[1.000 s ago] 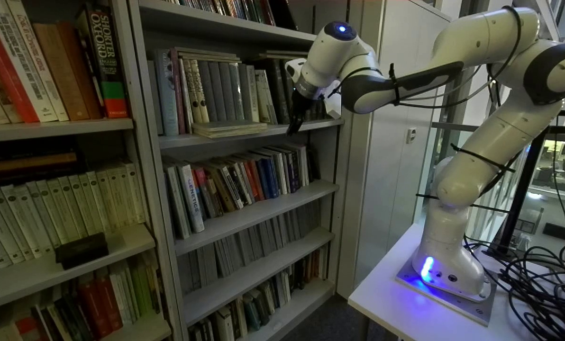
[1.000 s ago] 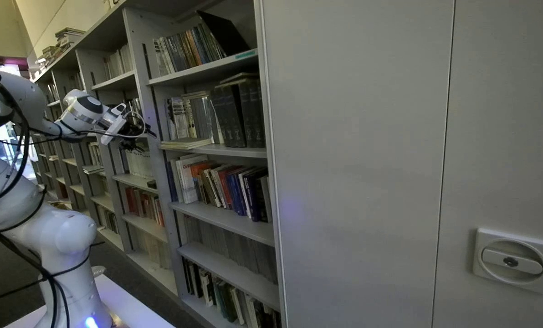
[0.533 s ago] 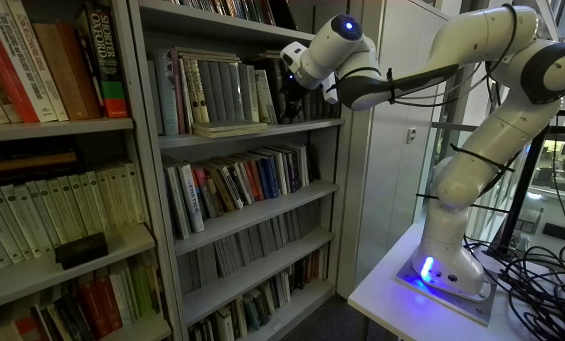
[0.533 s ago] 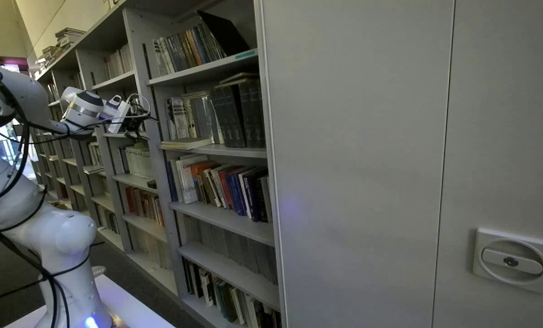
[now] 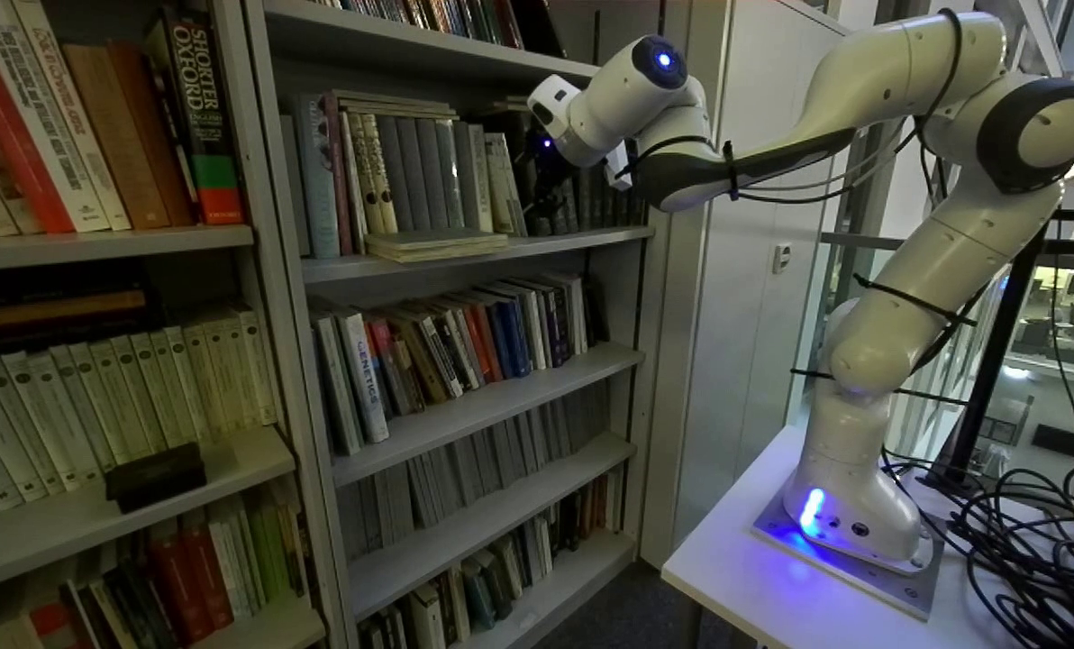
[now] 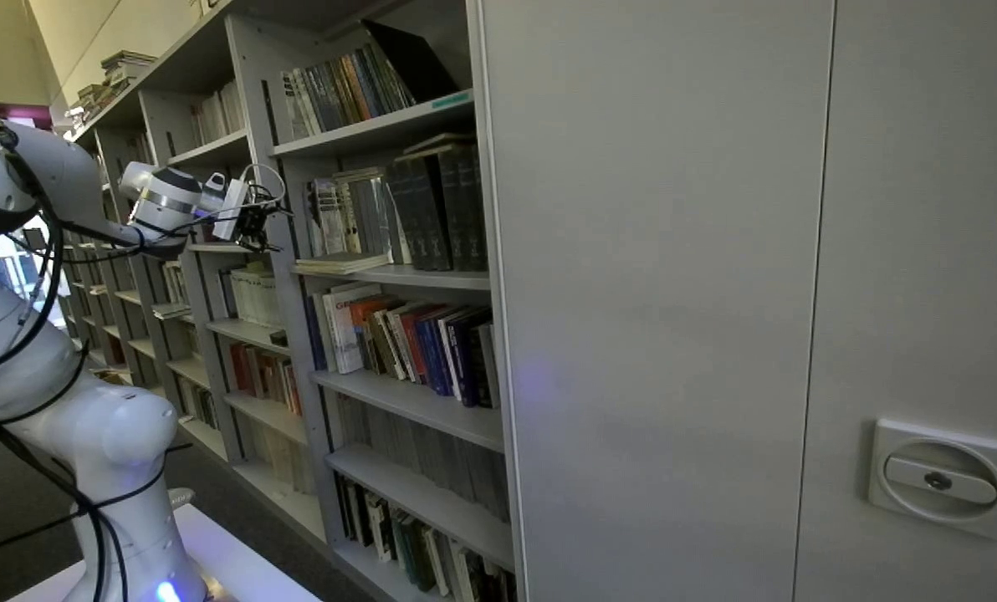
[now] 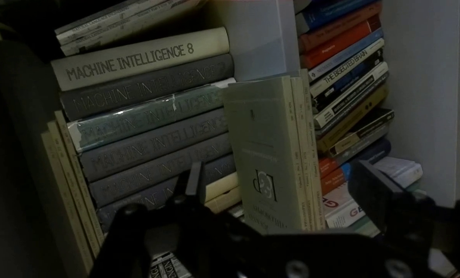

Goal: Pick up the book and arrange it on the shelf with the other books

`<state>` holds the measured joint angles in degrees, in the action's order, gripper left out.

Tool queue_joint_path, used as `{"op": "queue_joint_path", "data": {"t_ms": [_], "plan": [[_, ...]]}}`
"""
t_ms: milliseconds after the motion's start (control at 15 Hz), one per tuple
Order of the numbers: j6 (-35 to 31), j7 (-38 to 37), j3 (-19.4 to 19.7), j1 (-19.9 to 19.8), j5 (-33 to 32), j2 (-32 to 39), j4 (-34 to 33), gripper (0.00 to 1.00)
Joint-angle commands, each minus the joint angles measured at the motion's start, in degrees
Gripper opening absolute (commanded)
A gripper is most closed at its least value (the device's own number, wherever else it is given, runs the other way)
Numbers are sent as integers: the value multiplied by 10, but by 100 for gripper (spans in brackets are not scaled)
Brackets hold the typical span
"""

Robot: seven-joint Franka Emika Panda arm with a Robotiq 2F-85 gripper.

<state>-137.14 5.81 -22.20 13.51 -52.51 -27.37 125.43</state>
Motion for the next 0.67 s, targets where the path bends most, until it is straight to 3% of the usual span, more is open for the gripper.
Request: {"op": "queue_joint_path", "data": {"t_ms": [0, 600], "plan": [[5, -2, 8, 12, -5, 3, -2, 100], [5, 48, -7, 22, -21, 91, -51, 100]]}}
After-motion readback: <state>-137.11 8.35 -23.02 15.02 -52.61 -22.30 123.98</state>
